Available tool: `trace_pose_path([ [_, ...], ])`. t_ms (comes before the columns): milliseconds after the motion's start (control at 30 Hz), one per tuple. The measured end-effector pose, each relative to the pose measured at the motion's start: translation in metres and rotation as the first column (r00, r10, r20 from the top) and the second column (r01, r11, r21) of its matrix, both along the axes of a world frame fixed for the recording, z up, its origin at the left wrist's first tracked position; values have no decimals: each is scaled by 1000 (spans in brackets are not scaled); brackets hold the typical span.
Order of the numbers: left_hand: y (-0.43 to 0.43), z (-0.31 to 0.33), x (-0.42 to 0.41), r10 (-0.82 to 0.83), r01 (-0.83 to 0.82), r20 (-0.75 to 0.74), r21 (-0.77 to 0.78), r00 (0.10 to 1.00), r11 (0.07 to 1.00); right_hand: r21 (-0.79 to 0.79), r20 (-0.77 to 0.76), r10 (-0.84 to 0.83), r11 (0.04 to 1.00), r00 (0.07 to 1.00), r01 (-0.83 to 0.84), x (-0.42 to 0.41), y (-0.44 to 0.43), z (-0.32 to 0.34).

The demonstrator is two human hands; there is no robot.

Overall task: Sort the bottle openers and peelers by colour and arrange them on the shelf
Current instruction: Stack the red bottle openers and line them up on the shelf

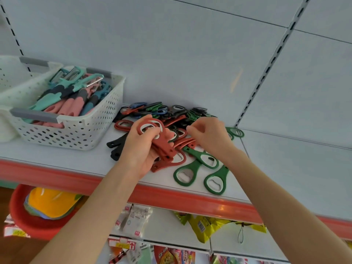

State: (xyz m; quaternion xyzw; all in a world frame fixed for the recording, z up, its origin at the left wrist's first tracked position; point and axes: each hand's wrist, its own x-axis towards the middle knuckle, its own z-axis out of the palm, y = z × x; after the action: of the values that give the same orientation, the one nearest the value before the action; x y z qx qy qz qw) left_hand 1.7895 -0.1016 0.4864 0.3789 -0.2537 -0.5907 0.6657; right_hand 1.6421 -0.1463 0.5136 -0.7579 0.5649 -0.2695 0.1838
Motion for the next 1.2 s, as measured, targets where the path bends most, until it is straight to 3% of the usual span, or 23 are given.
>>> trace_pose_path([
  [100,5,-1,7,15,-15,20,11,1000,1000,21,-339,-133,989,932,148,2,-24,-17],
  [200,9,-3,12,9,-10,34,14,999,1000,67,-355,-154,980,922,189,3,-31,-26],
  [300,12,-5,16,7,-7,40,13,999,1000,162,-74,-178,969,981,188,-8,-34,-24],
  [400,13,-6,16,-4,4,28,21,1000,1000,315,224,-259,932,940,182,-27,-31,-20],
  [533,9,-3,13,-50,48,49,42,998,998,342,413,-204,938,887,56,-38,-18,5],
  [600,7,-1,6,-96,94,48,50,994,994,346,503,-91,932,859,-104,-26,-6,18],
  [667,6,0,-1,-132,131,22,45,991,990,335,496,50,910,867,-244,-7,7,23],
  [733,8,1,-2,-111,109,30,38,993,993,300,436,137,910,889,-287,7,12,19],
  [800,10,0,6,-57,55,54,55,997,997,205,304,139,957,943,-207,9,7,9],
  [867,14,-2,19,-23,20,51,53,998,998,108,1,147,983,989,-146,5,2,-1],
  [967,22,-2,34,6,-10,106,42,994,999,197,-448,239,966,861,-166,12,4,-17],
  [1067,27,-1,43,0,-5,133,35,991,999,206,-576,227,970,785,-129,23,8,-21],
  [1200,33,0,53,-17,14,117,32,993,999,227,-598,231,967,767,-114,24,9,-18],
])
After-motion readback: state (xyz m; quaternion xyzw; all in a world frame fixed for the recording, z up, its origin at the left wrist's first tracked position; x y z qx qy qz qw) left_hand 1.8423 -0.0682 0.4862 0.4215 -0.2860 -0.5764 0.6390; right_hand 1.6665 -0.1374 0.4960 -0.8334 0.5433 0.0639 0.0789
